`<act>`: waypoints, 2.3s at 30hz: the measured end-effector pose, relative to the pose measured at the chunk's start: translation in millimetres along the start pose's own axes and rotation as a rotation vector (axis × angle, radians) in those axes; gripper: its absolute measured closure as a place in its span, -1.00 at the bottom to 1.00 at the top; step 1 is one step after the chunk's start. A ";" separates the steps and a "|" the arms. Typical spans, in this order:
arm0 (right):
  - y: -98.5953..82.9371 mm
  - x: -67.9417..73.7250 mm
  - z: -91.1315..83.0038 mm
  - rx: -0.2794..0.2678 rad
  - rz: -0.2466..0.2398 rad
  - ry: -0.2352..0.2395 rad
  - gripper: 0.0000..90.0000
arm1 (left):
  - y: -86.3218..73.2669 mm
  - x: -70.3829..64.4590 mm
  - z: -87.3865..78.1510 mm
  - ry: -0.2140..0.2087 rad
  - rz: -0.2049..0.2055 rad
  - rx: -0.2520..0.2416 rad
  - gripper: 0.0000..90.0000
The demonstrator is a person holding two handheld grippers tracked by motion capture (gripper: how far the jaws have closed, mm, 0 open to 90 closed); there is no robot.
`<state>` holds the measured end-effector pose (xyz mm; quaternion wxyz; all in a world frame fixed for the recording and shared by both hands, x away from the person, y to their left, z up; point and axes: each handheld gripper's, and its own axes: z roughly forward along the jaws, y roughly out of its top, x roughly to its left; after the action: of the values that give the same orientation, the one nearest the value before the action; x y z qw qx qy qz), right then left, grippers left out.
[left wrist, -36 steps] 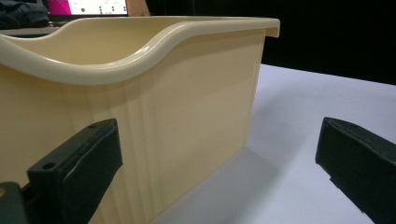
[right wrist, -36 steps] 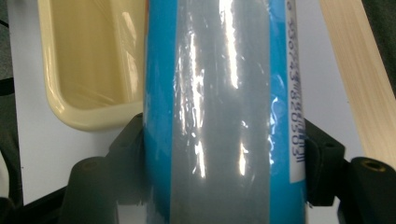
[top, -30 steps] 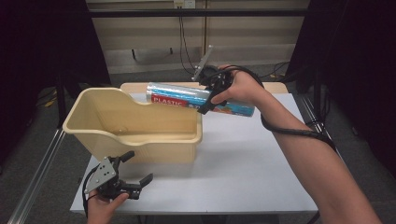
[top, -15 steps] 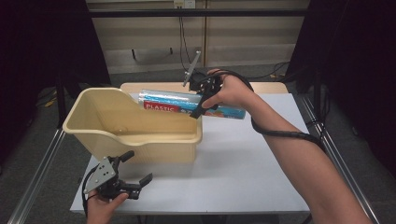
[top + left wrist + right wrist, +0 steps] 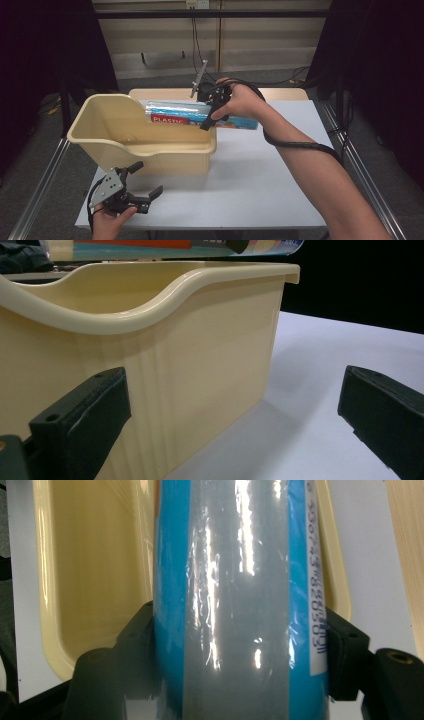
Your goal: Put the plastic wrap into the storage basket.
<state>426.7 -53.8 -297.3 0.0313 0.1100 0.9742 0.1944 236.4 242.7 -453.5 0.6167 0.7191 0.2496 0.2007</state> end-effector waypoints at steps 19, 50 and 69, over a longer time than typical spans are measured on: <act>12.5 -0.1 10.4 0.051 -0.018 -0.009 -0.29 | -0.1 0.7 -0.1 -0.001 0.000 0.000 -1.00; 30.5 -2.5 16.5 0.141 -0.048 -0.015 -0.31 | -2.0 1.7 0.9 -0.006 -0.007 0.009 -1.00; 45.1 4.1 -13.3 -0.067 0.019 -0.009 -0.73 | -1.9 0.1 -1.5 0.000 0.009 0.017 -1.00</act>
<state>430.5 -17.2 -267.7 0.0376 0.1192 0.9659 0.2268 235.4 244.1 -455.1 0.6097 0.7254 0.2479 0.2013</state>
